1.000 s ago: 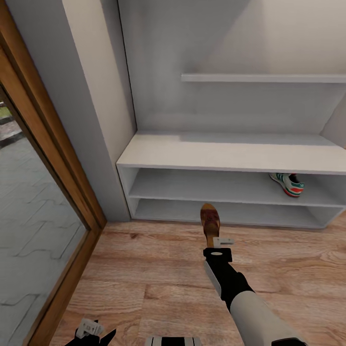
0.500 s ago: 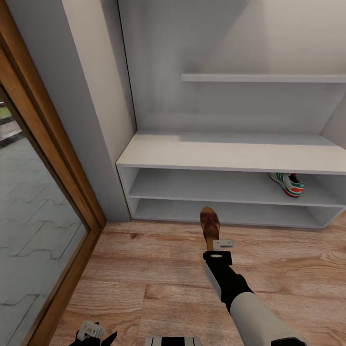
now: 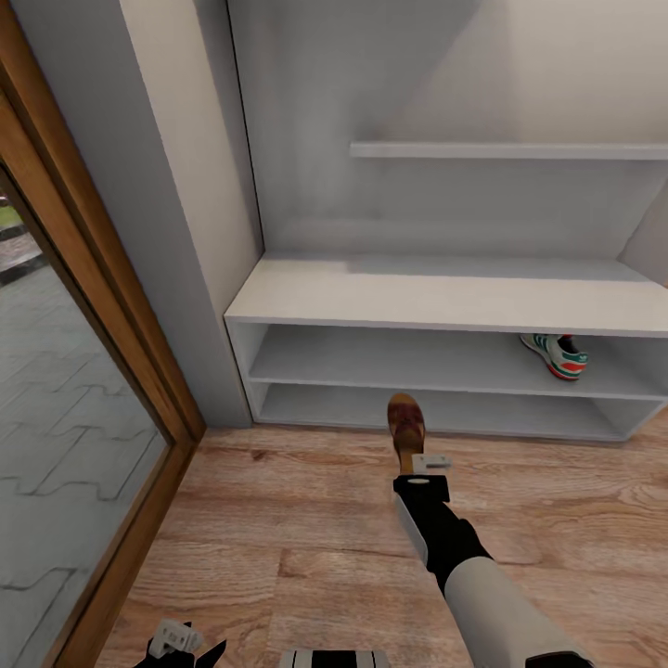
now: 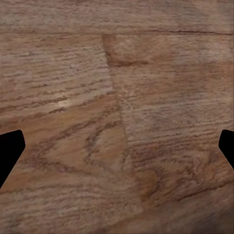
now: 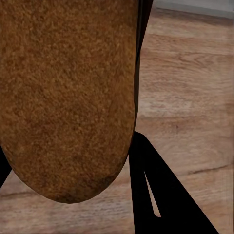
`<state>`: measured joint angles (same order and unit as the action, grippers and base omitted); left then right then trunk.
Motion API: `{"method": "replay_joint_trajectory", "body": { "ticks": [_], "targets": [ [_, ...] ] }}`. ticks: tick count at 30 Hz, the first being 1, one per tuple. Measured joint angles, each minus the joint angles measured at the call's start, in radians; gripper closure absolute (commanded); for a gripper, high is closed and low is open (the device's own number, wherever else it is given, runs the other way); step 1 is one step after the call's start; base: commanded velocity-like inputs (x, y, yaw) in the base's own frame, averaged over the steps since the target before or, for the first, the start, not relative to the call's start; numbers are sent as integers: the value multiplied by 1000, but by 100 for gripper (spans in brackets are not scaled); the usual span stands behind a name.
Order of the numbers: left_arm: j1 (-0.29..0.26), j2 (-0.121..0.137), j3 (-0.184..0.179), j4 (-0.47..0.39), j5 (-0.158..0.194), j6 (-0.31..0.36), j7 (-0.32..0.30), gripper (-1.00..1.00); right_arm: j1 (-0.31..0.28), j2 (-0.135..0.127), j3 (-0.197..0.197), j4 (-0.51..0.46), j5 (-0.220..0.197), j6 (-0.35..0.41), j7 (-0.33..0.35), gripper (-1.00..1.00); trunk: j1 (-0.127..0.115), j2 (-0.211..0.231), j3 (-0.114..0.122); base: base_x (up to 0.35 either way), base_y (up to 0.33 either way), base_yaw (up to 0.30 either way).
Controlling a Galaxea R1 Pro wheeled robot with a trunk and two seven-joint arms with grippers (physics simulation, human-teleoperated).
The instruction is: Pick up the two gym shoes and the two sandals from the corridor floor and place them onto the hallstand (shoe rack) in the corridor, making sure they are on the rack and not on the floor. Arrange them so the two gym shoes are next to each other and the two sandals are next to each other.
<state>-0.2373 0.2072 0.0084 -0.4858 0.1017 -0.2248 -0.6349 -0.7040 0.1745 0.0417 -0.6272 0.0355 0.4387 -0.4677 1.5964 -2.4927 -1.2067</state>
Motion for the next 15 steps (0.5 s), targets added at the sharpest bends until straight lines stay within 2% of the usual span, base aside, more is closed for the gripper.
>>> {"method": "replay_joint_trajectory", "body": {
  "ticks": [15],
  "targets": [
    [0, 0, -2, 0, -2, 0, 0, -100, -20, 0, 1, -88, 1, 109, -2, 100, 0, 0, 0, 0, 0, 0]
  ]
}}
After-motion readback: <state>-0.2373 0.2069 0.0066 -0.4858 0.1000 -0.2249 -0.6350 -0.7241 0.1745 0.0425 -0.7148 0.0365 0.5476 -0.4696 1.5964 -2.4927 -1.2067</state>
